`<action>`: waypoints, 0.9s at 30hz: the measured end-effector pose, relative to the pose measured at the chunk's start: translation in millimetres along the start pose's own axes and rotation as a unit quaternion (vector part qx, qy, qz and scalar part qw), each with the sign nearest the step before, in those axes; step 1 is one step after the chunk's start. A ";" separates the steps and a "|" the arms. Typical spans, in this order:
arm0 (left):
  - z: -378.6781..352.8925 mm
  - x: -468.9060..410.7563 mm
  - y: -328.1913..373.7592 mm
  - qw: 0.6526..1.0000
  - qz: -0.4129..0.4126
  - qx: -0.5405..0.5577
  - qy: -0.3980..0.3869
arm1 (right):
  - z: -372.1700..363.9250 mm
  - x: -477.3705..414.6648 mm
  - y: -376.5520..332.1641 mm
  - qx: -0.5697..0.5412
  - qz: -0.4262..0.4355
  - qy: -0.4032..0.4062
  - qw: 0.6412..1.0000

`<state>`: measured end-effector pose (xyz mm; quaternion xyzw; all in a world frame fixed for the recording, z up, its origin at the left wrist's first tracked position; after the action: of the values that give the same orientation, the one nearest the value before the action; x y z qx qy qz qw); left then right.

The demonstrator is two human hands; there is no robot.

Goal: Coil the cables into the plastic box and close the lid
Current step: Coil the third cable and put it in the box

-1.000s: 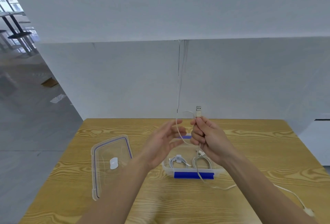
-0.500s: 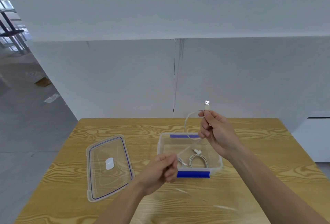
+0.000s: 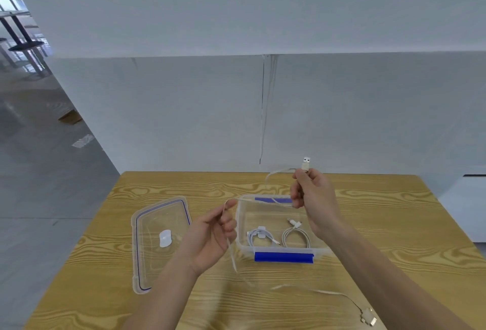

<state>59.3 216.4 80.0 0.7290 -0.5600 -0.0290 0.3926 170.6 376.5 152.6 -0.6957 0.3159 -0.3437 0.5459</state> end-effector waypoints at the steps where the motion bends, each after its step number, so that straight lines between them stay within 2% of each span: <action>1: -5.1 0.1 4.8 1.000 -0.013 0.000 0.010 | -3.2 1.0 2.0 0.010 0.004 -0.001 1.000; 7: -43.4 5.3 25.4 0.981 -0.120 -0.136 0.069 | -25.0 5.4 10.1 0.018 0.015 -0.034 0.999; 13: -49.0 6.9 34.8 0.937 -0.212 -0.220 0.168 | -36.8 7.3 18.2 0.004 0.000 -0.071 0.997; 19: -47.0 8.3 41.3 0.885 -0.257 -0.299 0.248 | -43.8 9.4 20.9 -0.013 -0.014 -0.099 0.995; 24: -51.6 8.5 47.3 0.826 -0.298 -0.394 0.272 | -47.8 8.3 26.9 -0.054 -0.034 -0.092 0.994; 27: -64.8 13.9 50.6 0.751 -0.338 -0.496 0.275 | -47.3 6.9 31.4 -0.079 -0.055 -0.076 0.992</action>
<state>55.5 236.5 160.8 0.5500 -0.0522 -0.2320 0.8006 133.5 338.8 130.8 -0.7770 0.2608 -0.2934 0.4921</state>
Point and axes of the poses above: each hand's wrist, its own x-axis away from the middle knuckle, its own z-axis out of the back of the hand, y = z × x, the point moved 10 cm from there along -x, towards the middle knuckle, and after that the axes turned 6 degrees about -x, right-handed, at the moved point
